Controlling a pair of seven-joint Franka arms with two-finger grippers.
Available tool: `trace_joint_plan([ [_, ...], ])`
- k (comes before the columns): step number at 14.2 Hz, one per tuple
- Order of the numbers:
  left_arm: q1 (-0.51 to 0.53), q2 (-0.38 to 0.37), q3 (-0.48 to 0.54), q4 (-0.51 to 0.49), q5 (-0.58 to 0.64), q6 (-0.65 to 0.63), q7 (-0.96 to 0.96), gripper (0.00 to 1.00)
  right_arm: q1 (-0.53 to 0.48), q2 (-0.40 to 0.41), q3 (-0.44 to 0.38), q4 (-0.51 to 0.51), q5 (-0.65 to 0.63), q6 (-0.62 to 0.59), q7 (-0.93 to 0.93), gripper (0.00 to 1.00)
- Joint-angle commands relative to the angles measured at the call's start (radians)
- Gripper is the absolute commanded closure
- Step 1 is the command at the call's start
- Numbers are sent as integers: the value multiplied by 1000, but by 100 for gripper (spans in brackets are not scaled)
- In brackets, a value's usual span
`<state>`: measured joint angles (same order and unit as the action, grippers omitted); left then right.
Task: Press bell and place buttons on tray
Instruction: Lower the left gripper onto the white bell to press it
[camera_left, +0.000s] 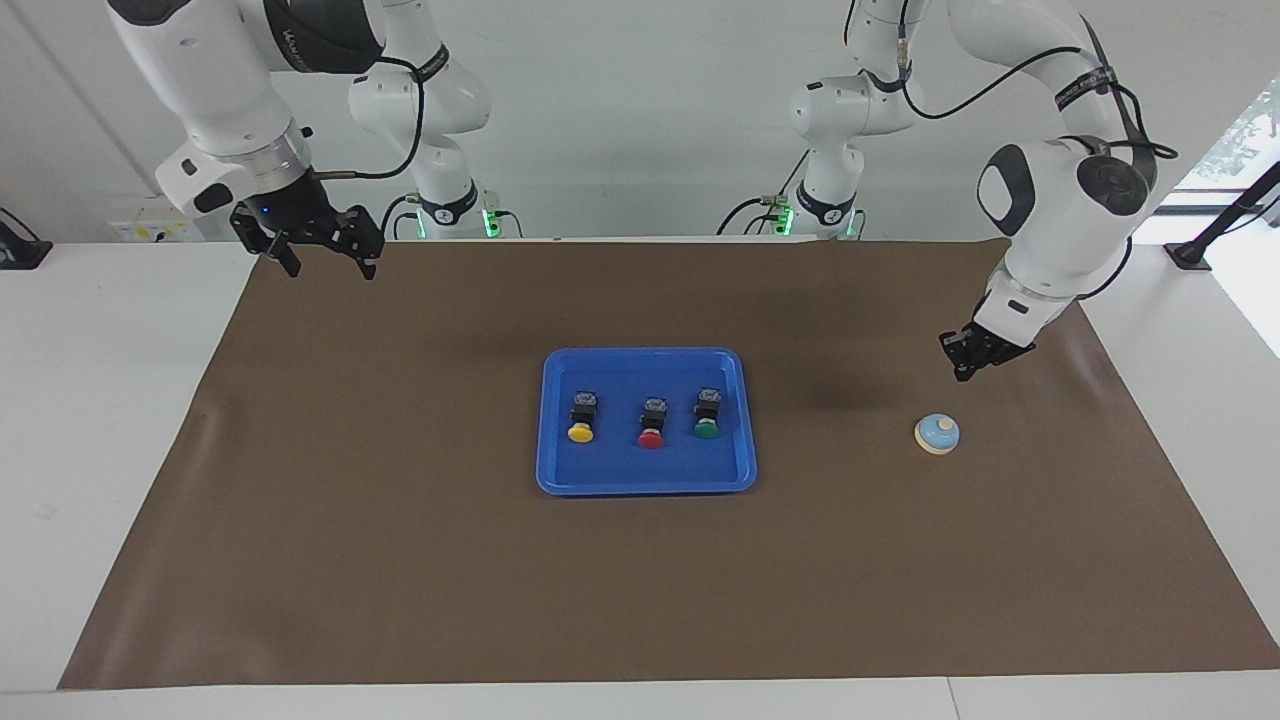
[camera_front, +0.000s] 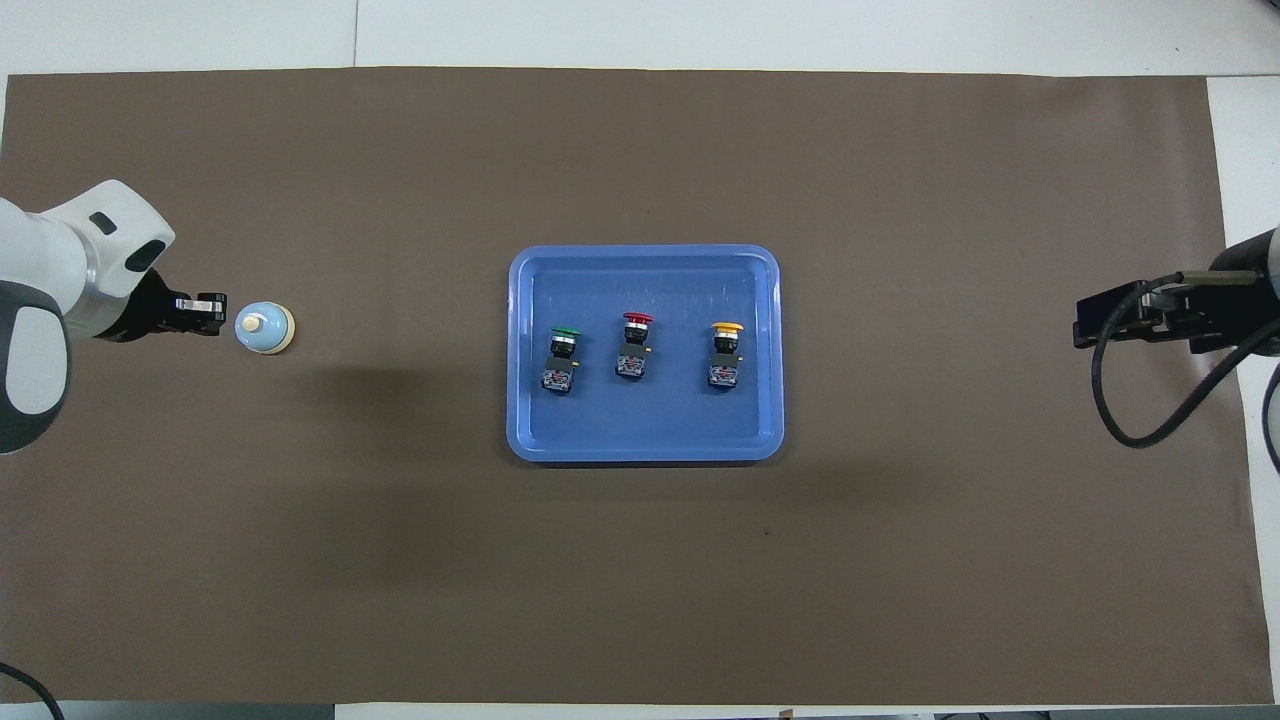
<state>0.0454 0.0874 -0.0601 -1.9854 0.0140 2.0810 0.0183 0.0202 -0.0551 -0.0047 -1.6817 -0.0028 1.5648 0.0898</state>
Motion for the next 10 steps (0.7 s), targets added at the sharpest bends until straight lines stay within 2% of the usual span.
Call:
trace_joint_plan([
  [1,33,41,-4,-21,4,83,-14,100,-16,1,8,4,17,-14,-12,0],
  [7,27,109,-4,-62,4,269,-21,100,-16,1,9,4,17,-14,-12,0],
  [10,24,133,-4,-87,4,280,-18,100,-16,1,8,4,17,-14,-12,0],
])
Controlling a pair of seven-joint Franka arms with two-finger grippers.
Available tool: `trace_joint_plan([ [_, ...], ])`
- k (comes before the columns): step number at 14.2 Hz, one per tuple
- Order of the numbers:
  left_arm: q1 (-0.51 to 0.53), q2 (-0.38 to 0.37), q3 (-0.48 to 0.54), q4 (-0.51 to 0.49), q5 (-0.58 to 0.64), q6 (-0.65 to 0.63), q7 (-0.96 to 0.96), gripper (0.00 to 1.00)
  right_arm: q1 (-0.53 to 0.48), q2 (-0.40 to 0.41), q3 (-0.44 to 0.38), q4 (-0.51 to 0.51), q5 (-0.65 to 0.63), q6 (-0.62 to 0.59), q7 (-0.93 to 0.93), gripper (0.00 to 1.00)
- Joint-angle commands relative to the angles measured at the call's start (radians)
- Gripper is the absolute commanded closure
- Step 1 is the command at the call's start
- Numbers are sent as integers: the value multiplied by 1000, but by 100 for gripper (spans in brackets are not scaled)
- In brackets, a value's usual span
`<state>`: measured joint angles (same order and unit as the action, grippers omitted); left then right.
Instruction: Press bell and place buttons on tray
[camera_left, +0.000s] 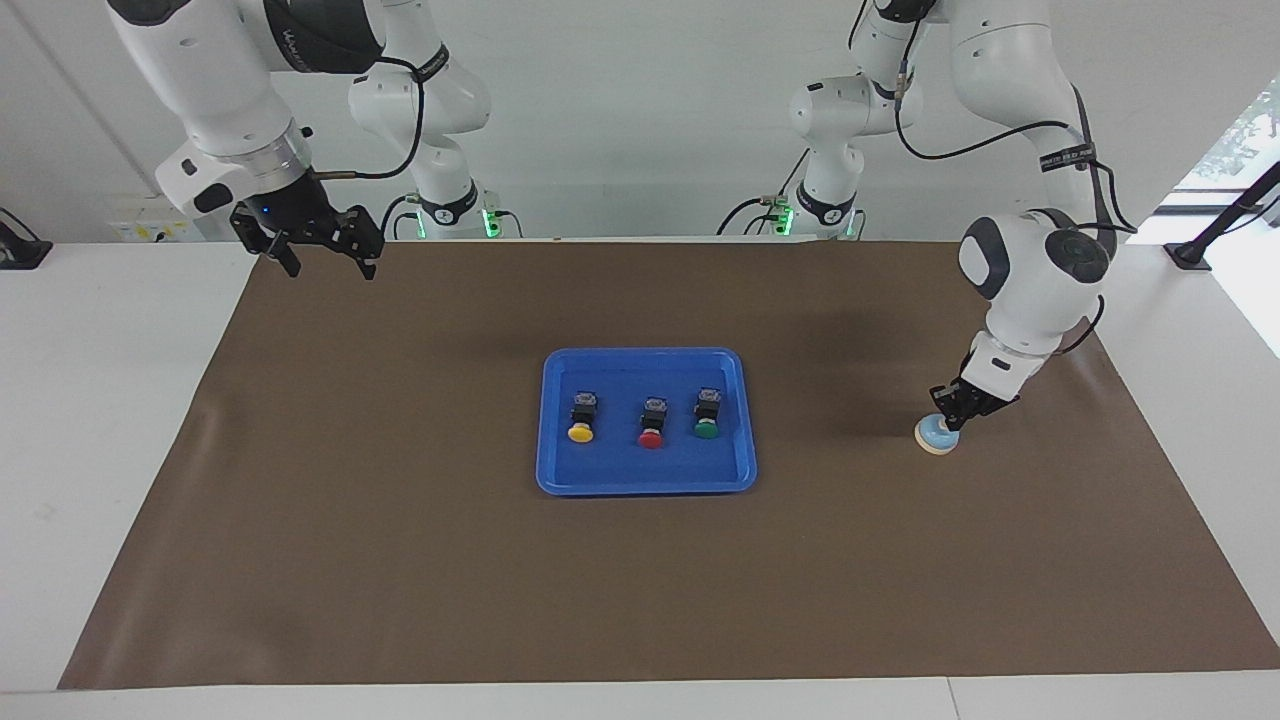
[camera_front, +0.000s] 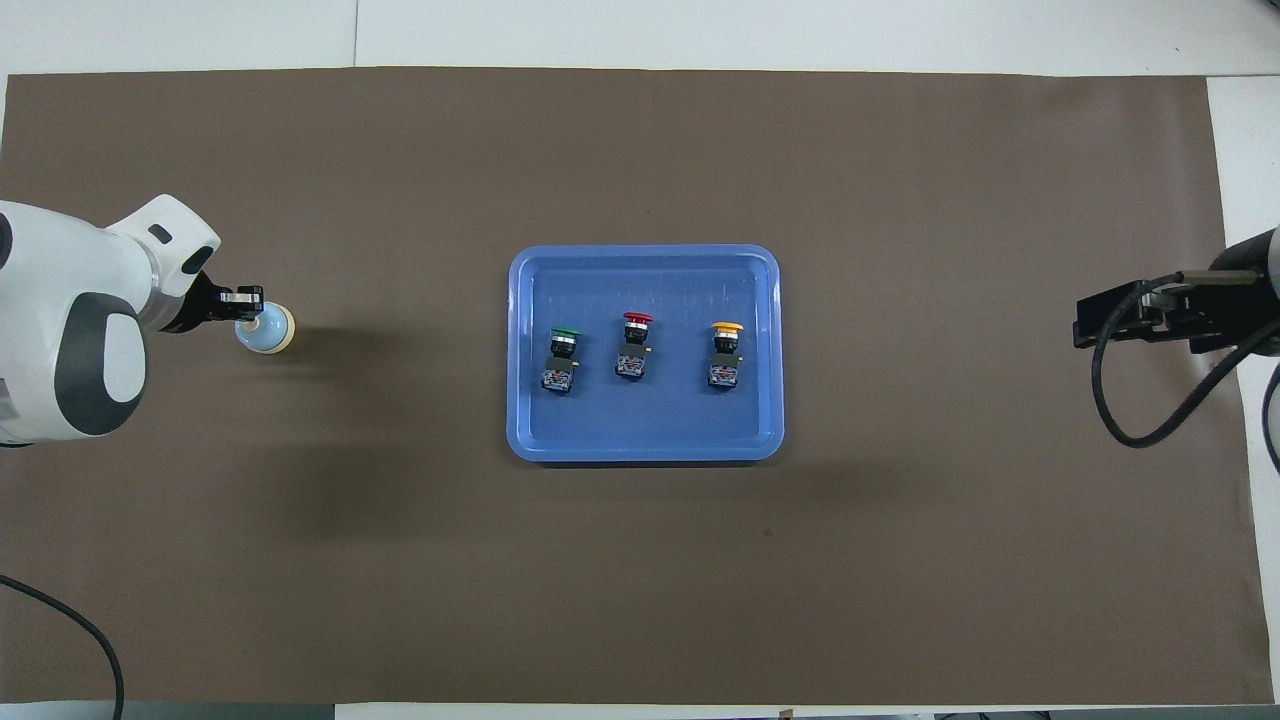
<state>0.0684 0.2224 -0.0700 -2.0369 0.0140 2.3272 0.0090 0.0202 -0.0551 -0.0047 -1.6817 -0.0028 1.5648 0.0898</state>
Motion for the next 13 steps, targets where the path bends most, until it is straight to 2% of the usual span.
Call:
trace_joint_plan([
  [1,1,5,6,-58,4,56,-7,100,-16,1,8,4,17,-14,-12,0],
  [3,-9,14,7,-68,4,80,-12,100,-16,1,8,4,17,-14,-12,0],
  [5,-16,17,6,-19,4,22,-15,100,-16,1,8,4,17,-14,-12,0],
  [7,-18,3,4,64,6,-105,-15,100,-16,1,8,4,17,-14,-12,0],
  [9,-21,-23,-4,148,6,-288,-15,100,-16,1,8,4,17,-14,-12,0],
  [12,-42,-110,-4,170,6,-438,-15,100,-16,1,8,4,17,-14,-12,0],
  [13,-56,-144,-4,170,6,-474,-15,88,-16,1,8,4,17,-14,-12,0],
])
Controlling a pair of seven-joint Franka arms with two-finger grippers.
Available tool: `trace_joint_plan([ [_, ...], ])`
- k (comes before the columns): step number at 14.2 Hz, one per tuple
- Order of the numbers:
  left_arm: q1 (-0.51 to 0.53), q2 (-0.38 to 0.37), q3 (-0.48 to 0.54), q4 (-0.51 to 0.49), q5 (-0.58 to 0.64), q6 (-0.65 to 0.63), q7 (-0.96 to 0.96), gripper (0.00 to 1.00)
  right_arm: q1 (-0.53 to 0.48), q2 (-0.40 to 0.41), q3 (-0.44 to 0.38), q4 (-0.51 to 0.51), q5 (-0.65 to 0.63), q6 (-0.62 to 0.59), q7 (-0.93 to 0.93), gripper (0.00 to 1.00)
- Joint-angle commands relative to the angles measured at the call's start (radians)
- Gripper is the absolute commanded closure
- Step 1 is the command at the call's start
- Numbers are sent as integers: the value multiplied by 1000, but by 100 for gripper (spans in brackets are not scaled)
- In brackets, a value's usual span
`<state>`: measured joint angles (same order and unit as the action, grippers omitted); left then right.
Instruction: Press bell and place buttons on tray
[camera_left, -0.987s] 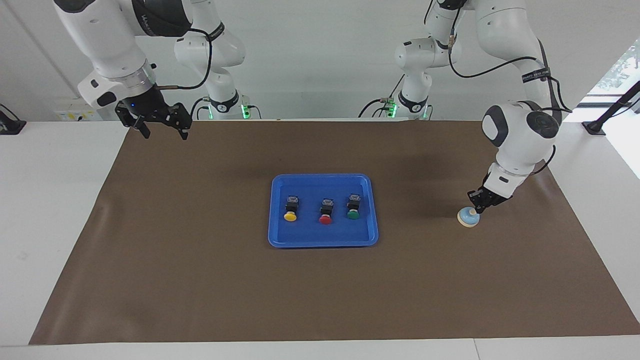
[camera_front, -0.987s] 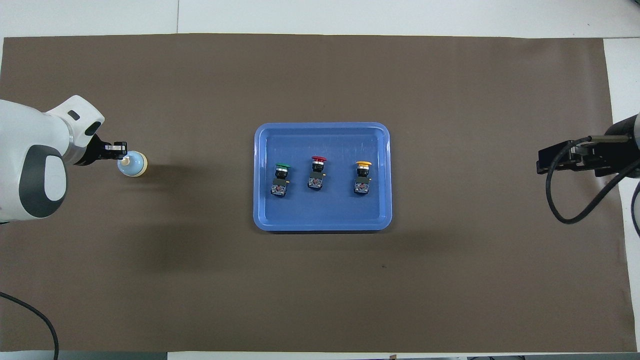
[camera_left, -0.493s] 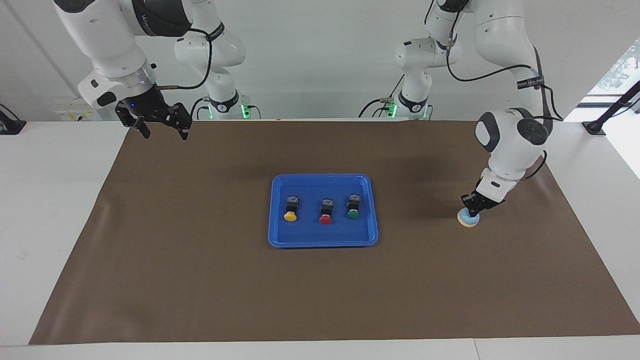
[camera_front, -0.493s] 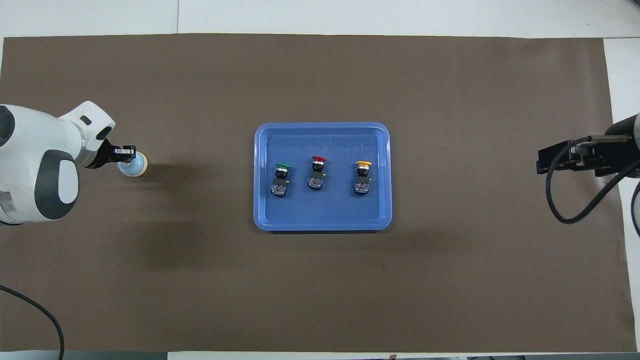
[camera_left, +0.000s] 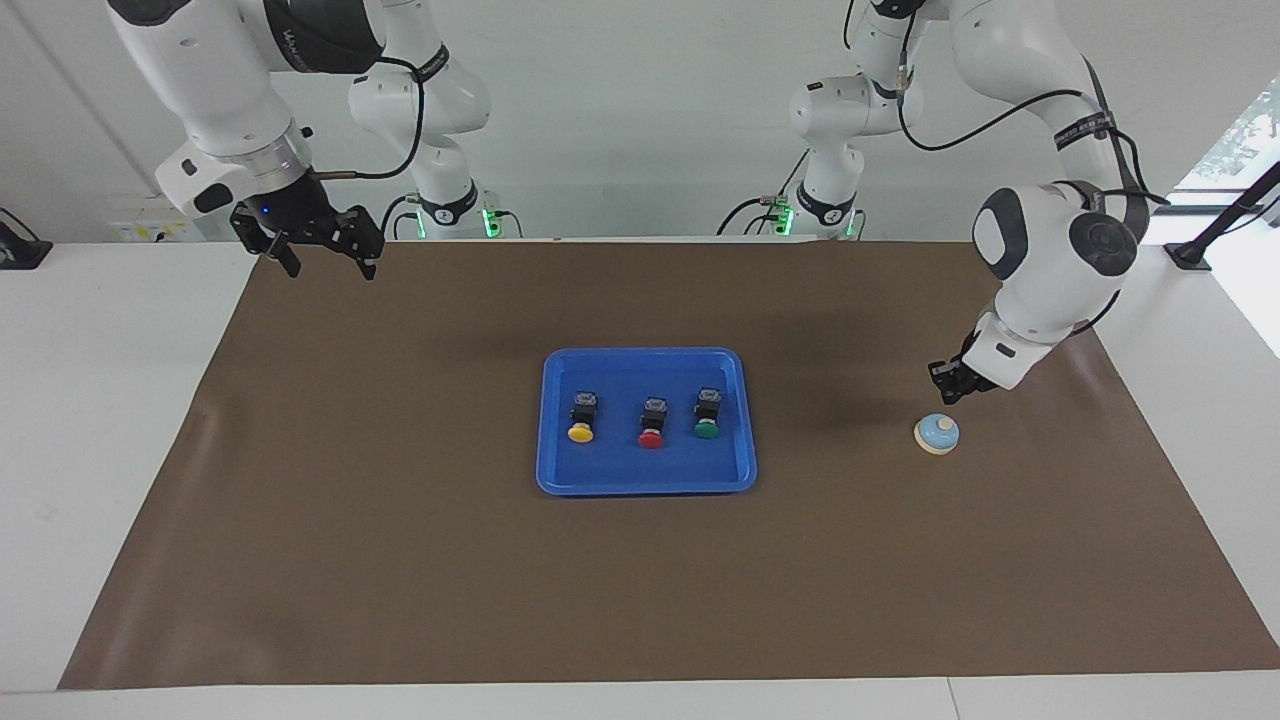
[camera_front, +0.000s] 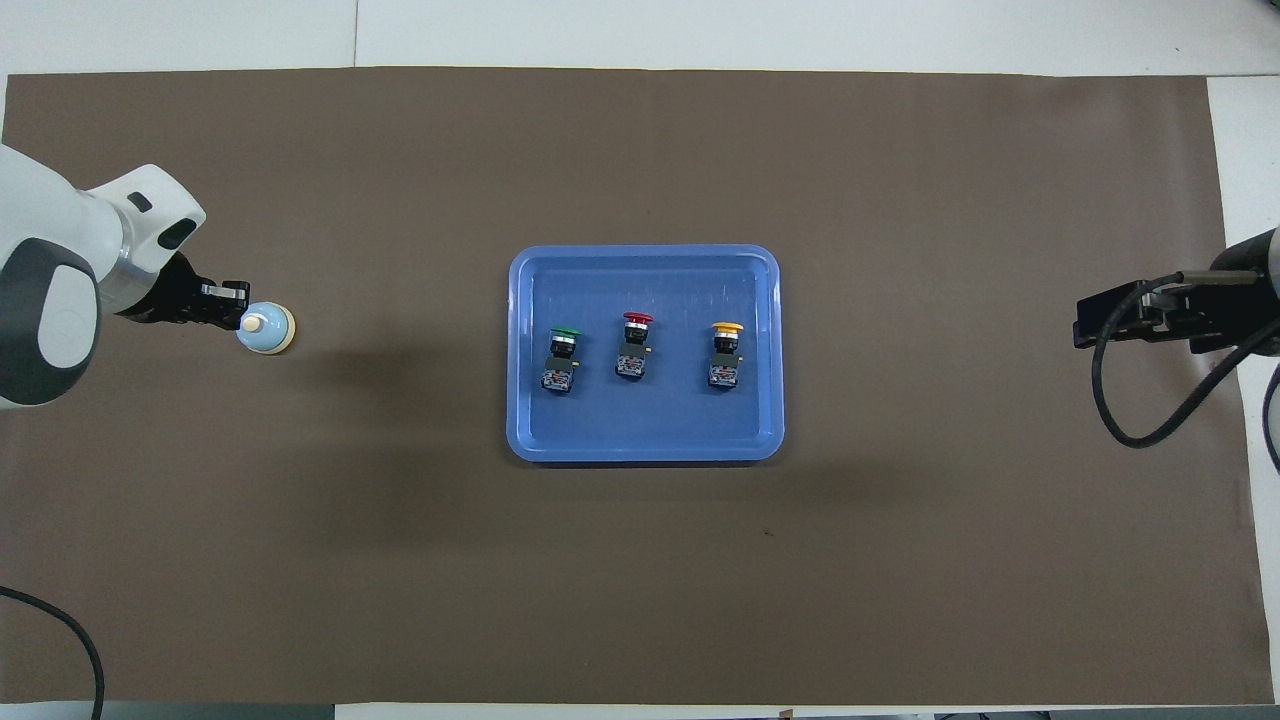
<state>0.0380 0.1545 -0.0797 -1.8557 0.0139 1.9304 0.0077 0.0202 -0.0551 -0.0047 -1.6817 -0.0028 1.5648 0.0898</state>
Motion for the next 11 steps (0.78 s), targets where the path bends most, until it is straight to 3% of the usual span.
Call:
trace_joint_plan([
  [1,-32,-105,6,-11,6,-105,-14,51,-16,1,8,4,17,-14,-12,0],
  [2,-35,-131,5,-14,6,-135,-14,1,-16,1,8,4,17,-14,-12,0],
  [6,-63,-216,6,-13,6,-260,-15,0,-16,1,8,4,17,-14,-12,0],
  [11,-53,-202,12,15,6,-289,-12,0,-16,1,8,4,17,-14,-12,0],
])
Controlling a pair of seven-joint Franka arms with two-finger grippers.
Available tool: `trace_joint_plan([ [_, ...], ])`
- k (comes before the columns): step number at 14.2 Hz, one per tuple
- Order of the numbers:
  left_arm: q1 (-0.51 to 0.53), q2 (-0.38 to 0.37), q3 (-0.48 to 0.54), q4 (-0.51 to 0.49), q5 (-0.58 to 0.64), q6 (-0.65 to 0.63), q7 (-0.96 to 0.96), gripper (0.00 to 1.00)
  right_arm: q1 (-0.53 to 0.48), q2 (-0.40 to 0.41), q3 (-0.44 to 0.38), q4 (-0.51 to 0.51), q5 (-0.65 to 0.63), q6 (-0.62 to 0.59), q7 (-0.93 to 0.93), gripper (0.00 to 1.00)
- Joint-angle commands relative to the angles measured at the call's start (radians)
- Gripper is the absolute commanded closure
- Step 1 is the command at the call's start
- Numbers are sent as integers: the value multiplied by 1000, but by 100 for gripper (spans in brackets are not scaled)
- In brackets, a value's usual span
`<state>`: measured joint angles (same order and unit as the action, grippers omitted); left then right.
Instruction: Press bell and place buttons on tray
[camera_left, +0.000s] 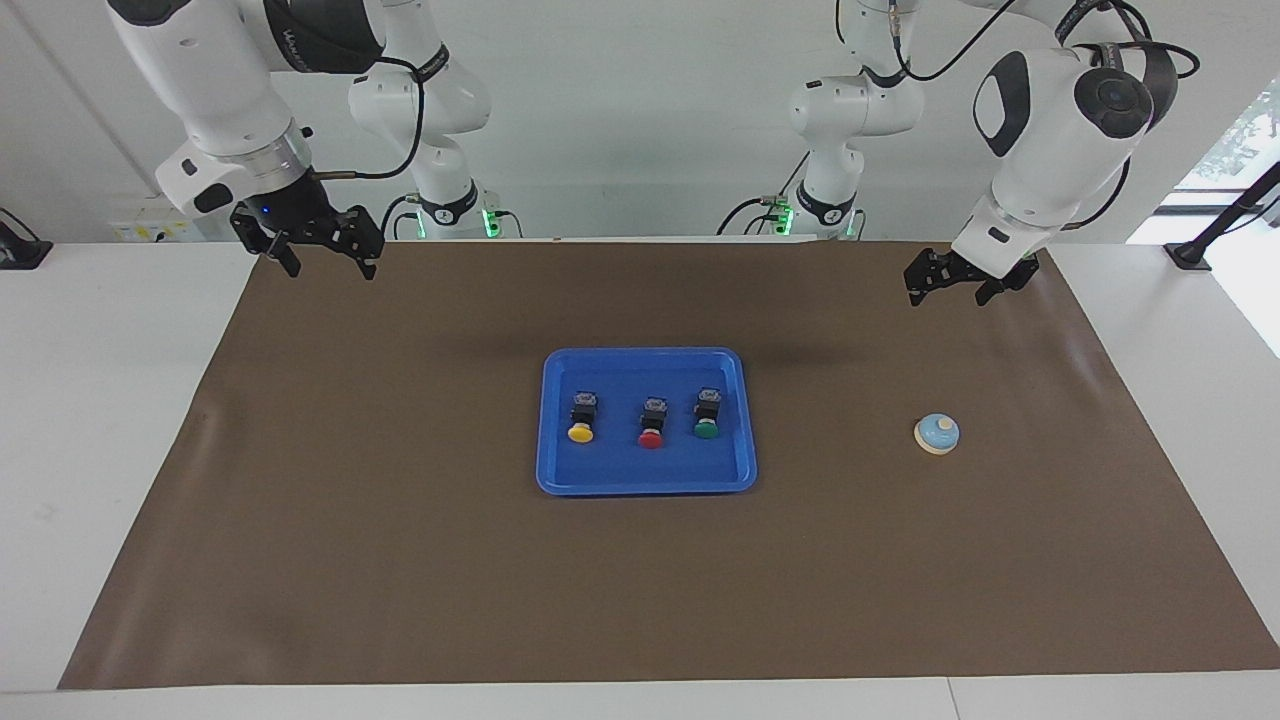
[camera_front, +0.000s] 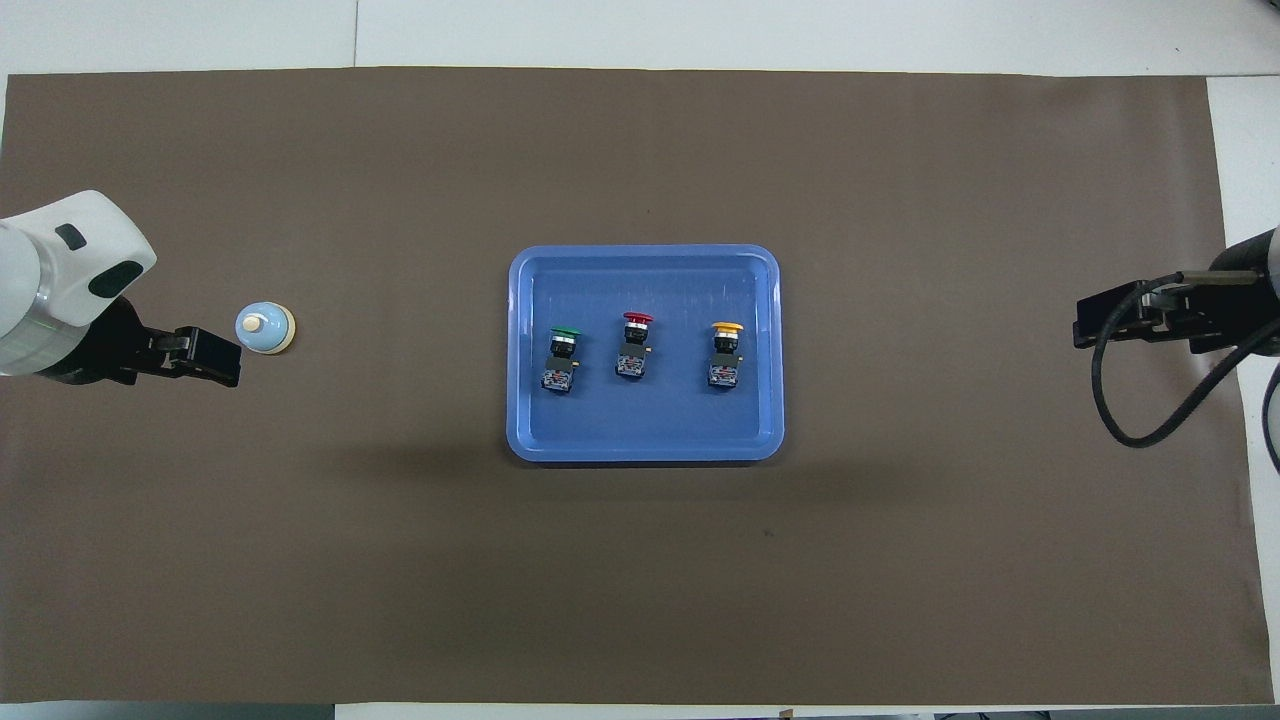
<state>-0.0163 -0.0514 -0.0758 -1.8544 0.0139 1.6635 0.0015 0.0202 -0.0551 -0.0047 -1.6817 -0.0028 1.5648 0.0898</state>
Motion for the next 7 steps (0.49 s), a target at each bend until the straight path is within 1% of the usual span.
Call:
trace_joint_plan([
  [1,7,15,5,30,6,-34,-6,0,-16,1,8,4,17,-14,-12,0],
  [3,12,34,2,49,6,-56,-8,0,-16,1,8,4,17,-14,-12,0],
  [5,9,62,1,121,8,-124,-8,0,-16,1,9,4,17,-14,-12,0],
  [7,3,51,1,109,6,-117,-8,0,-16,1,8,4,17,-14,-12,0],
])
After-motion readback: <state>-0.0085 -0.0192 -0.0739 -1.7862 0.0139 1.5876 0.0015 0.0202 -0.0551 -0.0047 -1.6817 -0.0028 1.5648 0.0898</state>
